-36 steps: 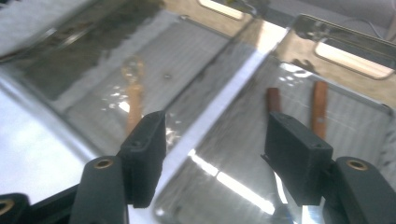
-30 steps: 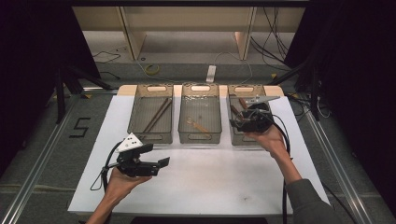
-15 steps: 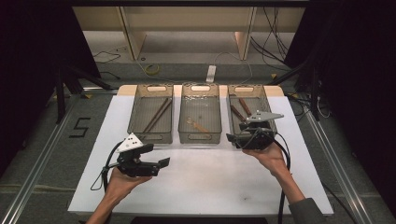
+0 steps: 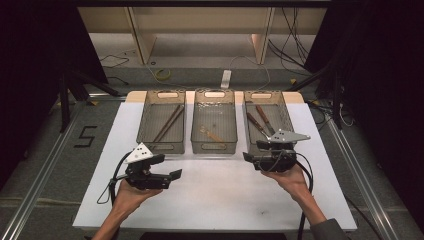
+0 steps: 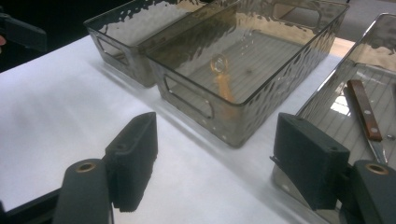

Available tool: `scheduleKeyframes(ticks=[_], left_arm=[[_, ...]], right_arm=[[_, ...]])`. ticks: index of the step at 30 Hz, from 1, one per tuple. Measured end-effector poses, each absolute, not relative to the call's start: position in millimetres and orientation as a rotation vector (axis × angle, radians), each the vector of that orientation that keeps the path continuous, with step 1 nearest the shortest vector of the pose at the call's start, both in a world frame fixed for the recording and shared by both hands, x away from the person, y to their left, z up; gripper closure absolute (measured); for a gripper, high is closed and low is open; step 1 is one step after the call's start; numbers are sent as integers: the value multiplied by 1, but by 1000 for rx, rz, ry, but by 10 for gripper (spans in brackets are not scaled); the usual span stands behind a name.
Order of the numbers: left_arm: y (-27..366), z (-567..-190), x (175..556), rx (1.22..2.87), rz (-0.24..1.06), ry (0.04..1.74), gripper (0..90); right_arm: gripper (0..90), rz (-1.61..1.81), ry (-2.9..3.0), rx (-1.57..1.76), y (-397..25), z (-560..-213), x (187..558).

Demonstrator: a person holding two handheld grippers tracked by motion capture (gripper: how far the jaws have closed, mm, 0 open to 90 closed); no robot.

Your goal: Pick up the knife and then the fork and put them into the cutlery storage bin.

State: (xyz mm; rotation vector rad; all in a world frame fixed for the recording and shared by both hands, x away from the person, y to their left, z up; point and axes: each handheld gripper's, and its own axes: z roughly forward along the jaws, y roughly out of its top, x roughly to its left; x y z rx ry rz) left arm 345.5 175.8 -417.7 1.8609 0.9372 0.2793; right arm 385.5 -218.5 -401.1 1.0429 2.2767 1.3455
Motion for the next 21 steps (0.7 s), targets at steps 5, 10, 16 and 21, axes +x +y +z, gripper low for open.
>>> scheduleKeyframes(ticks=[5,10,16,21], left_arm=[[175,-418,346,1858,275,933,135],[174,-418,345,1865,273,927,135],[174,-418,344,1862,266,921,135],[174,-419,343,1870,257,912,135]], right_arm=[[303,1367,2283,1048,-222,-410,375],[283,1379,2313,1027,-224,-416,366],[281,1411,2306,1044,-229,-419,355],[274,1433,2299,1062,-232,-426,344]])
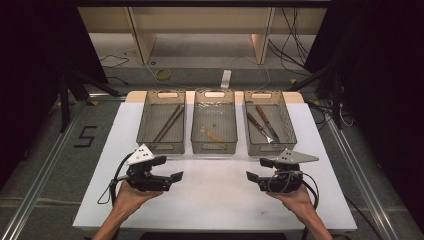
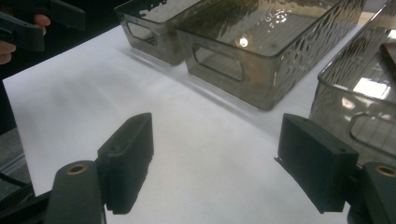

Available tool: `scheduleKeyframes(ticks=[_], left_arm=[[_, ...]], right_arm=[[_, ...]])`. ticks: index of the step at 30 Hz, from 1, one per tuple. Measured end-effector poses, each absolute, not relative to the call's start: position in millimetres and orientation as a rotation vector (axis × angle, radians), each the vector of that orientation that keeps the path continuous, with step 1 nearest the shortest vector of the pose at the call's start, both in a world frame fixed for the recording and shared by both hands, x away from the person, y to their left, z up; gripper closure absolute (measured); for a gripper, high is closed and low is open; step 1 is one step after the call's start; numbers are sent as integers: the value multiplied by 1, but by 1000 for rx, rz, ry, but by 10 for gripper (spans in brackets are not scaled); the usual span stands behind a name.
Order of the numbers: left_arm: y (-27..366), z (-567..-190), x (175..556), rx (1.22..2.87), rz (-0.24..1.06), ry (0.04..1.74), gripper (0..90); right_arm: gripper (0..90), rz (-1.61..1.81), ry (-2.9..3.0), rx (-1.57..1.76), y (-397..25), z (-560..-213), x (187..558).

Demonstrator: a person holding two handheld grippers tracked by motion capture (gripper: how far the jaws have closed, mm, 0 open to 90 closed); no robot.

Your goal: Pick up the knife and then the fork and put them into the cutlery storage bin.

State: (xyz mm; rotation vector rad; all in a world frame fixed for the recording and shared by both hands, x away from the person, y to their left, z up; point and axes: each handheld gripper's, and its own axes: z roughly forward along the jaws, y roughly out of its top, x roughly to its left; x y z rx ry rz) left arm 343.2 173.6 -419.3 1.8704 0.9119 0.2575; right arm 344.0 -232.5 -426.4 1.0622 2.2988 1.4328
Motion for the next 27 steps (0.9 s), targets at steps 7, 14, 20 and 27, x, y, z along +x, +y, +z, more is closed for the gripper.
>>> scheduleKeyframes(ticks=[7,14,20,27], left_arm=[[174,-418,343,1853,243,901,135],[174,-418,342,1853,238,893,134],[174,-419,341,1855,236,894,133],[175,-419,341,1844,230,895,133]], right_arm=[[255,1461,2271,1071,-235,-431,334],[241,1457,2257,1083,-236,-433,329],[236,1458,2253,1098,-238,-434,327],[234,1453,2249,1096,-238,-435,324]])
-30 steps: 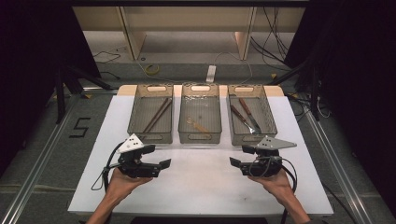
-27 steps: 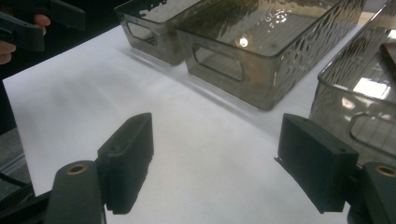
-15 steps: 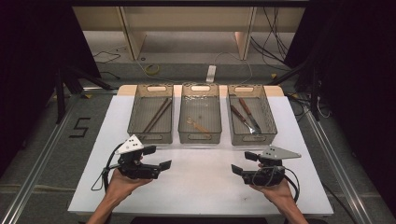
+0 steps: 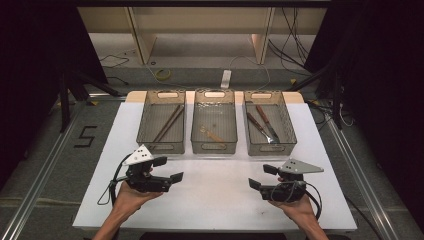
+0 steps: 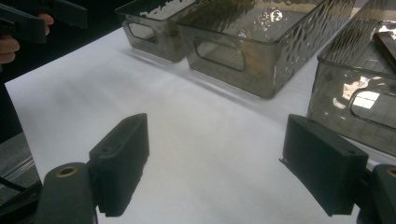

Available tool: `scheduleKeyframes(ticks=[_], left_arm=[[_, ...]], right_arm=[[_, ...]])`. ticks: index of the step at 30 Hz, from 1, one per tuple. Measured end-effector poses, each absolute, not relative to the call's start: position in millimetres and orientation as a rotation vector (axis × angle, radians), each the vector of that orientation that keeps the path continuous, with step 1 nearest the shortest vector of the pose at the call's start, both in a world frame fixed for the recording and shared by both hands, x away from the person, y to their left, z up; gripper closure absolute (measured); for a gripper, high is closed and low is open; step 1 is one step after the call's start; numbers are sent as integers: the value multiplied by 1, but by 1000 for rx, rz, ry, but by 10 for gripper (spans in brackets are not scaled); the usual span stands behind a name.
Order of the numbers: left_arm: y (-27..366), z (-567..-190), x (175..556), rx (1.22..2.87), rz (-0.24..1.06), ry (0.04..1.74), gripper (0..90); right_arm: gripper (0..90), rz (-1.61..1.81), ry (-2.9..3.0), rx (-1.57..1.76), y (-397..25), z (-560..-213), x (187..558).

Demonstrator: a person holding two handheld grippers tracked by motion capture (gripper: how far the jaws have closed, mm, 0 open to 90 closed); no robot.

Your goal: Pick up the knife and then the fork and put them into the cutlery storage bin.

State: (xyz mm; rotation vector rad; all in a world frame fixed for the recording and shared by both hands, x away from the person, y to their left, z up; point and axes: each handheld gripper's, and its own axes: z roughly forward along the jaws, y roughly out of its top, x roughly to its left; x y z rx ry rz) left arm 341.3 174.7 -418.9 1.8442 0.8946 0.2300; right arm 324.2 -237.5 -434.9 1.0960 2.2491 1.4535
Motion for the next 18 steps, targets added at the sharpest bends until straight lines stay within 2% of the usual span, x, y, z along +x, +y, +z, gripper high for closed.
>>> scheduleKeyframes(ticks=[18], left_arm=[[174,-418,341,1847,226,892,133]], right_arm=[[232,1456,2240,1090,-238,-434,324]])
